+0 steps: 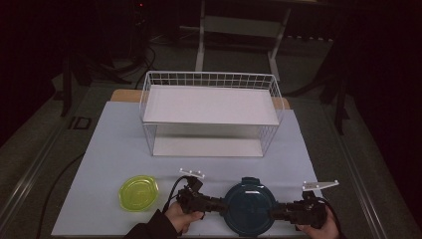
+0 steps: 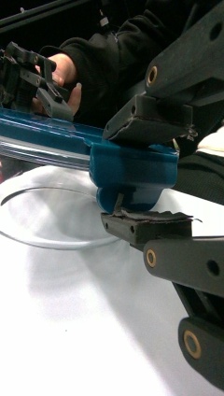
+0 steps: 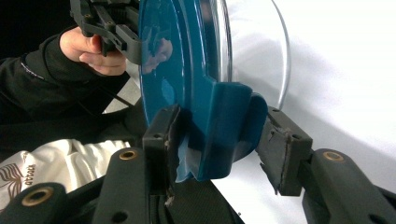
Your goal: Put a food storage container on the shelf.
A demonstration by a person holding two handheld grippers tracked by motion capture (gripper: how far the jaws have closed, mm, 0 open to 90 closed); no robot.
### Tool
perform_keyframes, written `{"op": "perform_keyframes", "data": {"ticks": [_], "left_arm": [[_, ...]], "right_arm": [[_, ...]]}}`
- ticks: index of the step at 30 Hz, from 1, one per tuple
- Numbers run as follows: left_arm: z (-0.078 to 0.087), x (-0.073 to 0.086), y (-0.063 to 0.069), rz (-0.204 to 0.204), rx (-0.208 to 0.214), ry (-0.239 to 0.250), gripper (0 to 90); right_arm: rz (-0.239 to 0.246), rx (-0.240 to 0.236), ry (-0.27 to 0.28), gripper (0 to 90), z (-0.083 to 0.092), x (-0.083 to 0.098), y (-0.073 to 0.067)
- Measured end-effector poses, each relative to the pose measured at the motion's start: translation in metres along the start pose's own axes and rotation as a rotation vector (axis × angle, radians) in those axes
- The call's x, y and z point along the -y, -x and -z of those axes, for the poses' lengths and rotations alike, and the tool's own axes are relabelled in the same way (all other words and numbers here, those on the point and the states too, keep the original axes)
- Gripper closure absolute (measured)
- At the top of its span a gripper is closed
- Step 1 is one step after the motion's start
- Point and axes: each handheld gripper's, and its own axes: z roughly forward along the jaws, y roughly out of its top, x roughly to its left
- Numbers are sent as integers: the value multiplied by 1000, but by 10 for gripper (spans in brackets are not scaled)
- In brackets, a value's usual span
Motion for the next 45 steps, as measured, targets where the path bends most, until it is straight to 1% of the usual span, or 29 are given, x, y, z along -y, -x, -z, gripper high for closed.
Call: {"op": "perform_keyframes", "data": {"ticks": [8, 10, 16, 18, 19, 22, 25, 28, 30, 32, 36, 37, 38, 39, 43, 45], "left_arm": [[0, 0, 0, -3, 0, -2, 572], [0, -1, 0, -1, -1, -1, 572], [0, -2, 2, 20, -6, 4, 573], [1, -4, 4, 28, -5, 9, 573], [3, -5, 7, 23, -7, 14, 574], [8, -10, 13, 14, -13, 26, 574], [16, -17, 18, -5, -19, 38, 574], [23, -22, 22, -11, -24, 52, 574], [26, -24, 24, -9, -27, 57, 574], [32, -26, 26, -13, -31, 62, 574], [42, -31, 29, -9, -33, 75, 574], [42, -31, 29, -9, -33, 75, 574], [47, -34, 31, -7, -38, 76, 574], [49, -35, 33, -9, -40, 81, 574], [61, -46, 40, -12, -54, 103, 574], [67, -51, 42, -18, -57, 113, 575]], "right_arm": [[9, -2, -9, 514, 1, 0, -1], [4, -1, -9, 513, 1, -1, -1], [-27, 2, 4, 507, 1, 0, 0], [-27, 5, 12, 506, 1, -1, -1], [-31, 5, 16, 505, 2, -3, -2], [-19, 6, 29, 505, 6, -10, -7], [-6, 9, 37, 505, 8, -18, -12], [6, 9, 42, 505, 9, -26, -17], [6, 8, 43, 505, 10, -31, -20], [16, 7, 45, 505, 9, -36, -23], [11, 3, 40, 505, 8, -45, -29], [11, 3, 40, 505, 8, -45, -29], [9, 3, 40, 505, 7, -48, -31], [11, 1, 38, 505, 7, -54, -34], [13, -8, 46, 505, 7, -66, -39], [25, -9, 54, 505, 8, -73, -42]]}}
